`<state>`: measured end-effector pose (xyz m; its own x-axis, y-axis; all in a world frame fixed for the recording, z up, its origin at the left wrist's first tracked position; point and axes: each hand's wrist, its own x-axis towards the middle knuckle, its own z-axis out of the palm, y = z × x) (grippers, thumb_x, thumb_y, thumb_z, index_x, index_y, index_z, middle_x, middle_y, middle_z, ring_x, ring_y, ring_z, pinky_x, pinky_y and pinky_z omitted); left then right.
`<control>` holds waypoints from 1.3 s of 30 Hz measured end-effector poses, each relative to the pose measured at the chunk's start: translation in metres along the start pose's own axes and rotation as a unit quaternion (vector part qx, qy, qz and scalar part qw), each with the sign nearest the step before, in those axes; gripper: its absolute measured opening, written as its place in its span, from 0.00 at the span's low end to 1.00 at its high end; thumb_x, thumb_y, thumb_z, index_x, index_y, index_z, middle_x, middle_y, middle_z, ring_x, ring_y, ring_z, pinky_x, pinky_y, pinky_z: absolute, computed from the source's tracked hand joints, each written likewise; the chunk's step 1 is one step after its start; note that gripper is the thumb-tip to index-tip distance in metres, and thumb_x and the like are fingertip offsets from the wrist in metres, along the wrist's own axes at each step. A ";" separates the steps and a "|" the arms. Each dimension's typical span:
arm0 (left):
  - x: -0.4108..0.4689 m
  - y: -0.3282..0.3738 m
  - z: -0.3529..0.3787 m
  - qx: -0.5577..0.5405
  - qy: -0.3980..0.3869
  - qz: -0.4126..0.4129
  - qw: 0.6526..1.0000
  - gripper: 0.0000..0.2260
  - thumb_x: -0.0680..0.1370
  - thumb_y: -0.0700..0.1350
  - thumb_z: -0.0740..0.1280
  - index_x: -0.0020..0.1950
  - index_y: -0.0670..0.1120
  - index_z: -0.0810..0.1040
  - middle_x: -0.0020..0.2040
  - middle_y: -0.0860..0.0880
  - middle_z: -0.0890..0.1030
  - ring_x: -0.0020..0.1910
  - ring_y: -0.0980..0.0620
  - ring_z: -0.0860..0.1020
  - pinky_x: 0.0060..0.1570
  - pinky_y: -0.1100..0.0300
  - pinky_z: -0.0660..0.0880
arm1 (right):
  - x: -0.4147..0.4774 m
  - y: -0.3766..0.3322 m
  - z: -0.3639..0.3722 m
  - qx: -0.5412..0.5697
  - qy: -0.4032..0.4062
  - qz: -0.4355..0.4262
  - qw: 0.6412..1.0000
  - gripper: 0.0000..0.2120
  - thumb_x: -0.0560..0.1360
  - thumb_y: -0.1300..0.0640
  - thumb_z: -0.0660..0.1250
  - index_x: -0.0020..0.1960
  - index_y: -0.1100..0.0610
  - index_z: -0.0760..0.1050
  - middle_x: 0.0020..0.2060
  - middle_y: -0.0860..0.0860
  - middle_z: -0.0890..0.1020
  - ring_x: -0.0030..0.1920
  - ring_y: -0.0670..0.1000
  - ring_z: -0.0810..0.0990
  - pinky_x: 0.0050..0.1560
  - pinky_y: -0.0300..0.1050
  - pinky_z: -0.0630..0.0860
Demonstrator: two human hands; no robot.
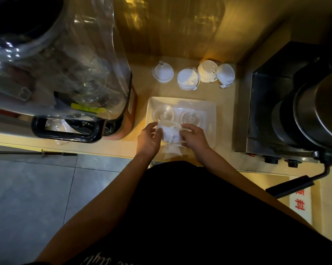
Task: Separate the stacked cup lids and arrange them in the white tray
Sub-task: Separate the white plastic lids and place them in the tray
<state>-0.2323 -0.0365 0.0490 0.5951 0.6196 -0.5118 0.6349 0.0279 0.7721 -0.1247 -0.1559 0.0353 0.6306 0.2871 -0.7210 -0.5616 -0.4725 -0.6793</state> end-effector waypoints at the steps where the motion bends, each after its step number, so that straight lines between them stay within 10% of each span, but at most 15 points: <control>1: 0.000 0.000 0.000 0.016 0.000 0.001 1.000 0.18 0.80 0.50 0.63 0.69 0.45 0.74 0.58 0.41 0.82 0.59 0.44 0.80 0.60 0.54 0.75 | 0.001 -0.001 0.000 -0.007 -0.002 0.000 1.000 0.14 0.76 0.61 0.65 0.61 0.55 0.77 0.54 0.57 0.80 0.48 0.53 0.79 0.42 0.43 0.77; 17: 0.007 0.001 -0.003 0.165 -0.034 0.033 0.985 0.15 0.82 0.50 0.59 0.53 0.39 0.75 0.50 0.39 0.82 0.53 0.38 0.78 0.49 0.51 0.74 | 0.005 -0.006 0.004 -0.072 -0.005 0.031 0.997 0.20 0.74 0.55 0.66 0.65 0.54 0.75 0.57 0.54 0.80 0.54 0.55 0.82 0.32 0.40 0.75; 22: 0.007 0.004 -0.007 0.205 -0.041 0.075 0.975 0.19 0.82 0.50 0.58 0.70 0.42 0.69 0.57 0.36 0.81 0.57 0.36 0.78 0.55 0.46 0.75 | 0.004 -0.008 0.006 -0.094 0.011 0.025 0.995 0.14 0.74 0.50 0.66 0.58 0.52 0.77 0.53 0.53 0.82 0.52 0.54 0.83 0.32 0.40 0.73; 39: 0.003 0.012 -0.012 0.298 -0.026 0.065 0.952 0.18 0.82 0.52 0.56 0.68 0.45 0.72 0.60 0.38 0.78 0.59 0.36 0.76 0.56 0.48 0.72 | -0.001 -0.012 0.011 -0.194 0.003 -0.014 0.981 0.11 0.75 0.54 0.62 0.43 0.57 0.82 0.34 0.51 0.82 0.32 0.51 0.79 0.31 0.40 0.73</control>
<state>-0.2289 -0.0251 0.0615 0.7021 0.5469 -0.4560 0.7112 -0.5071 0.4868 -0.1244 -0.1414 0.0423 0.6465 0.3006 -0.7012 -0.2980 -0.7465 -0.5949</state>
